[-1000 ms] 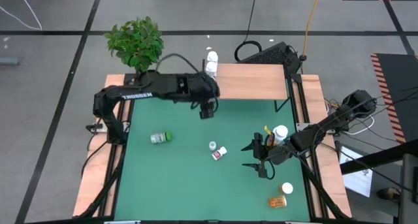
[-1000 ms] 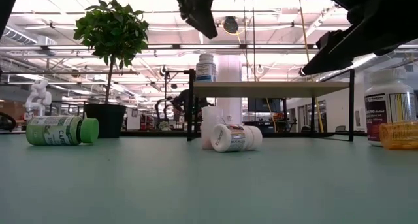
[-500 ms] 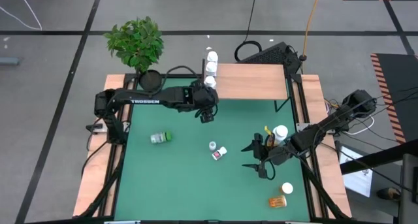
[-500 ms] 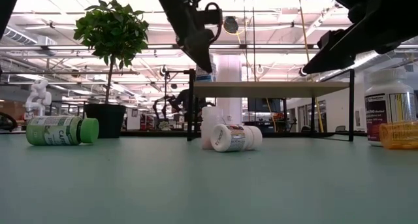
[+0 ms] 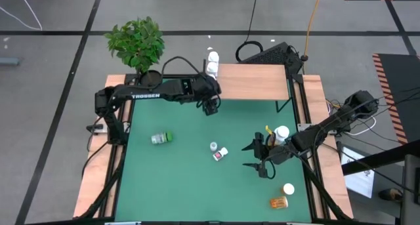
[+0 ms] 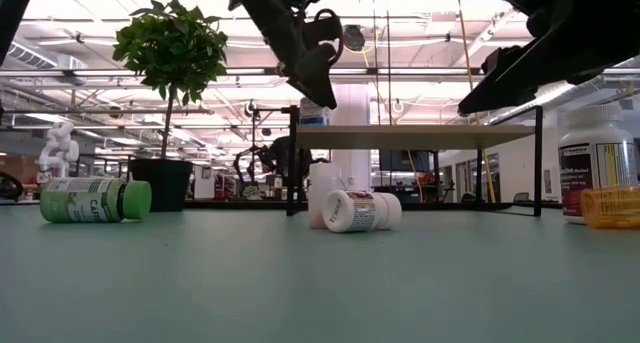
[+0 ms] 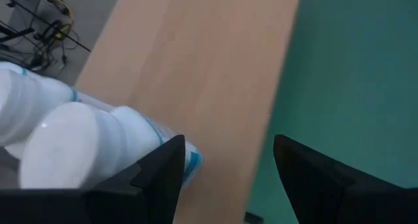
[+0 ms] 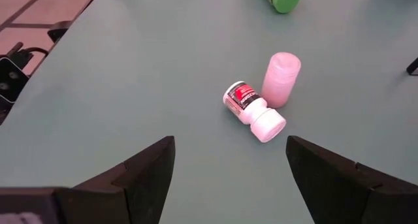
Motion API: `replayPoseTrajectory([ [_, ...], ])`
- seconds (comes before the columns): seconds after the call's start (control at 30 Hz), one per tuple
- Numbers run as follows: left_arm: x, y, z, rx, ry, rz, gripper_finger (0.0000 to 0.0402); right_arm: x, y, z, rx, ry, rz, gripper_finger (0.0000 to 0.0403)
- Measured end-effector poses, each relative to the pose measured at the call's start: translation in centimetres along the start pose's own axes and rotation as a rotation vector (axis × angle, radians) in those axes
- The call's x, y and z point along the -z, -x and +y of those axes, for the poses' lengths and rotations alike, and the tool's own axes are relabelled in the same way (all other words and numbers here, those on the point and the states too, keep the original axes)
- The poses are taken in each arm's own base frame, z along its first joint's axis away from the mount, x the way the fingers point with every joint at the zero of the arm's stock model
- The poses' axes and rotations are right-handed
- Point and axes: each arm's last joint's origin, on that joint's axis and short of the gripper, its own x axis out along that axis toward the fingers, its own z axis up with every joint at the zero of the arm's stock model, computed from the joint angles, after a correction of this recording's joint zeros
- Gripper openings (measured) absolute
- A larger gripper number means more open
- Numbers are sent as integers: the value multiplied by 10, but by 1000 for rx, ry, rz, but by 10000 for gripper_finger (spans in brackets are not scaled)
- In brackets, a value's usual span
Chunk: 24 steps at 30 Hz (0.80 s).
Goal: Pick and place medicine bottles onto shelf by color
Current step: Align the white and blue pill bottle with the other white and blue pill bottle on the shelf, then put the green pill bottle on the shelf
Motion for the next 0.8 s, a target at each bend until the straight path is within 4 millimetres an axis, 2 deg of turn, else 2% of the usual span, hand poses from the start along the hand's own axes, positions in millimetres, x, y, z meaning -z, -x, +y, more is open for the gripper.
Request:
replayPoseTrajectory([
  [0.23, 1, -2, 7, -8, 22, 0, 236, 0, 0, 0, 0, 0, 0, 286],
  [0.43, -7, 8, -2, 13, 82, -21, 236, 1, 0, 0, 1, 3, 6, 286],
  [0.6, -24, 59, -18, 68, 104, -98, 236, 0, 0, -1, 6, 15, 3, 286],
  [0.8, -25, 123, -52, 16, 68, -180, 236, -14, -3, -6, 19, 106, -119, 286],
])
